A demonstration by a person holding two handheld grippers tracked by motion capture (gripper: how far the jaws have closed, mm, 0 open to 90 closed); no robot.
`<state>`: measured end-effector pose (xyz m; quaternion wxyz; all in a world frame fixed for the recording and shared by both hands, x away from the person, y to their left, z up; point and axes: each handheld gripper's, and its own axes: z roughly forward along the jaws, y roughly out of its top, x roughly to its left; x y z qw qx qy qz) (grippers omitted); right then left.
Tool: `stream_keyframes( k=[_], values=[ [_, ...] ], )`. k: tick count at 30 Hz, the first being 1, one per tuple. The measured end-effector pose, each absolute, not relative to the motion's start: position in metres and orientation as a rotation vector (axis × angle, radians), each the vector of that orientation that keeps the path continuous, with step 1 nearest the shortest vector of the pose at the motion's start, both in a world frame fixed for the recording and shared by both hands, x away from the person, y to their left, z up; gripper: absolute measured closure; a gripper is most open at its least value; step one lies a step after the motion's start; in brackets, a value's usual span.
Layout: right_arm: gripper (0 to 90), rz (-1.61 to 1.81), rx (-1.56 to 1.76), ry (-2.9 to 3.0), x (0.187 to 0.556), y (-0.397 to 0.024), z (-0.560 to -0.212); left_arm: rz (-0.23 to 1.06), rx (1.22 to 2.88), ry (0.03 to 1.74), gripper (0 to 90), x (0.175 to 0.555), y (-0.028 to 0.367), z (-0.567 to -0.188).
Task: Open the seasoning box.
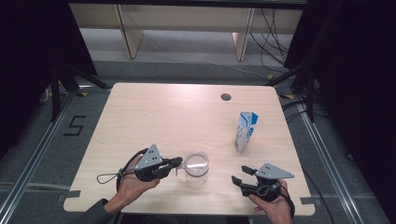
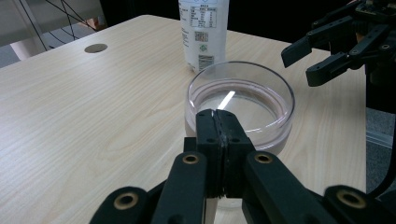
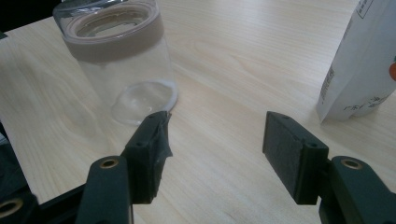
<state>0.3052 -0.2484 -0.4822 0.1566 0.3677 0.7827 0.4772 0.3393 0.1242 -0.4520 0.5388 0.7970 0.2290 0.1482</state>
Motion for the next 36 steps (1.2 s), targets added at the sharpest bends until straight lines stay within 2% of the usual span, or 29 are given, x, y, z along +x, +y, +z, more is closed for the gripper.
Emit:
stream_keyframes(
  k=[11, 14, 16, 17, 22, 29, 36],
  values=[
    [43.7, 1.374, 1.070, 2.233, 0.303, -0.246, -0.481, 0.358, 1.893, 0.549, 88.3, 0.338, 0.126, -0.454],
    [50.1, 1.407, 1.027, 2.234, 0.303, -0.243, -0.478, 0.357, 1.894, 0.549, 88.2, 0.338, 0.126, -0.454],
    [61.8, 1.425, 0.950, 2.242, 0.301, -0.236, -0.473, 0.358, 1.894, 0.548, 88.2, 0.338, 0.126, -0.454],
    [61.8, 1.425, 0.950, 2.242, 0.301, -0.236, -0.473, 0.359, 1.895, 0.547, 88.2, 0.337, 0.126, -0.454],
    [76.6, 1.471, 0.811, 2.219, 0.305, -0.222, -0.465, 0.355, 1.889, 0.544, 88.3, 0.337, 0.127, -0.455],
    [84.1, 1.472, 0.736, 2.251, 0.311, -0.206, -0.463, 0.354, 1.897, 0.556, 88.2, 0.337, 0.128, -0.456],
    [85.7, 1.459, 0.643, 2.280, 0.320, -0.181, -0.453, 0.352, 1.894, 0.556, 88.0, 0.337, 0.128, -0.456]
  ],
)
